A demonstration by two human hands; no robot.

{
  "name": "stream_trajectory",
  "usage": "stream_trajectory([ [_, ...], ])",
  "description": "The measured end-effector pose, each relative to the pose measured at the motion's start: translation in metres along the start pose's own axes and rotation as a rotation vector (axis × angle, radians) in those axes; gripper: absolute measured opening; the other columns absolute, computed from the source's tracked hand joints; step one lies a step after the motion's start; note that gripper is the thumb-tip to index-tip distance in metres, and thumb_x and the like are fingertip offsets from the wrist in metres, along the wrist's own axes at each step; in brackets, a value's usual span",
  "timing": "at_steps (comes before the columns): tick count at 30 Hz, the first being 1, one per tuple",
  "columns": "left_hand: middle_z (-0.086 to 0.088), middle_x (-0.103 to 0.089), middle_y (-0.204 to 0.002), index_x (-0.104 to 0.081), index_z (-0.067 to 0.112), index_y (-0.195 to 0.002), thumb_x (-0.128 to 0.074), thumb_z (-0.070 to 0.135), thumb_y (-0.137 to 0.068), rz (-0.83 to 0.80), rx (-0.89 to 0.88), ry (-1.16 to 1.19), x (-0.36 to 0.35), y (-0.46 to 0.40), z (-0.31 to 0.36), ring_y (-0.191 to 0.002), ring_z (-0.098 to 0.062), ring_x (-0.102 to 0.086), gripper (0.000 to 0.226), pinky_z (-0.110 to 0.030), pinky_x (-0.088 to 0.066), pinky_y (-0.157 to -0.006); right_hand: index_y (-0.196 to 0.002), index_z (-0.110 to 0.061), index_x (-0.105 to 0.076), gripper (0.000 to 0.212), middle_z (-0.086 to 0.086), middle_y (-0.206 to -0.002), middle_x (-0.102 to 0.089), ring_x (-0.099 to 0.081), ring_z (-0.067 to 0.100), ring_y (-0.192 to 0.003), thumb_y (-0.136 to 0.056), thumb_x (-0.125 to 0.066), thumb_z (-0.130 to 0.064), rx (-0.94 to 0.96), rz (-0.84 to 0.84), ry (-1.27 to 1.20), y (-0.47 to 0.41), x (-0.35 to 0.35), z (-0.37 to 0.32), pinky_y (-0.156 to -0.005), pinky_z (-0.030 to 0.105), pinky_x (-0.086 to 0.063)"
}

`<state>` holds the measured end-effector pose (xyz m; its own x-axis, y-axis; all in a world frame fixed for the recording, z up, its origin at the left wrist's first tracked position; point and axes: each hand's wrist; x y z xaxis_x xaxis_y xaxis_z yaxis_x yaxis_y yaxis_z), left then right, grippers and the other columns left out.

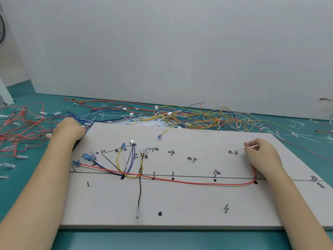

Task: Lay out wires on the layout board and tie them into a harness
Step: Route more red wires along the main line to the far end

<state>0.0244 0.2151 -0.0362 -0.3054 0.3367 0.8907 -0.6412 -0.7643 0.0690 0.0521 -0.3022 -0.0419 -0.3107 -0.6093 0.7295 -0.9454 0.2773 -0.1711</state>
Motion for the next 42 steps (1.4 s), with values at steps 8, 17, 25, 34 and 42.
stream_trajectory([
  [8,-0.010,-0.072,-0.093,-0.069,0.018,-0.093,-0.055,0.025,-0.093,0.588,-0.340,0.340,0.012,0.033,0.020,-0.093,-0.033,-0.060,0.016,-0.045,-0.029,-0.094,-0.096,-0.015,-0.062,0.010,0.011,-0.101,-0.063,-0.056,0.029,-0.092,-0.090,-0.058,-0.022,-0.005,0.092,-0.006,-0.001,0.001,0.000,-0.076,0.035,-0.042],
  [17,-0.010,-0.064,-0.088,-0.067,0.006,-0.097,-0.055,0.011,-0.096,0.485,-1.048,0.470,-0.003,0.094,0.071,-0.083,-0.031,-0.058,0.013,-0.046,-0.048,-0.074,-0.086,-0.012,-0.072,0.012,-0.001,-0.075,-0.066,-0.056,0.007,-0.063,-0.089,-0.062,-0.008,0.277,0.042,-0.502,0.039,-0.009,-0.075,-0.059,0.017,-0.044],
  [25,-0.009,-0.063,-0.084,-0.068,0.002,-0.096,-0.059,0.008,-0.094,0.360,-1.327,0.418,-0.020,0.144,0.091,-0.081,-0.029,-0.058,0.011,-0.041,-0.046,-0.073,-0.097,-0.012,-0.068,0.024,0.005,-0.084,-0.069,-0.058,0.014,-0.059,-0.095,-0.058,-0.034,0.104,-0.567,-0.844,0.086,-0.048,-0.155,-0.051,0.022,-0.047],
  [34,-0.003,-0.069,-0.089,-0.070,0.006,-0.099,-0.060,0.003,-0.092,0.224,-1.322,0.492,-0.025,0.150,0.091,-0.082,-0.021,-0.062,0.012,-0.040,-0.051,-0.075,-0.105,-0.005,-0.069,0.026,0.006,-0.086,-0.062,-0.053,0.015,-0.057,-0.094,-0.062,-0.027,-0.047,-0.573,-1.110,0.091,-0.073,-0.183,-0.052,0.020,-0.045],
  [42,0.010,-0.067,-0.078,-0.066,0.030,-0.086,-0.067,0.026,-0.090,0.136,-0.955,0.268,-0.009,0.105,0.068,-0.077,-0.018,-0.062,0.005,-0.041,-0.053,-0.075,-0.091,-0.005,-0.070,0.014,0.008,-0.076,-0.063,-0.061,0.017,-0.064,-0.094,-0.060,-0.015,-0.032,-0.481,-1.389,0.082,-0.065,-0.186,-0.067,0.023,-0.056],
])
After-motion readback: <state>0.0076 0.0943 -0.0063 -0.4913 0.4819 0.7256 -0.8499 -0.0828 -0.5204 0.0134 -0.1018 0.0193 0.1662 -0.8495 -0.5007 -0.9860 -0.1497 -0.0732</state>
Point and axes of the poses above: each hand's wrist, its own y-axis away from the middle knuckle, its own x-axis out of the back of the hand, z = x × y
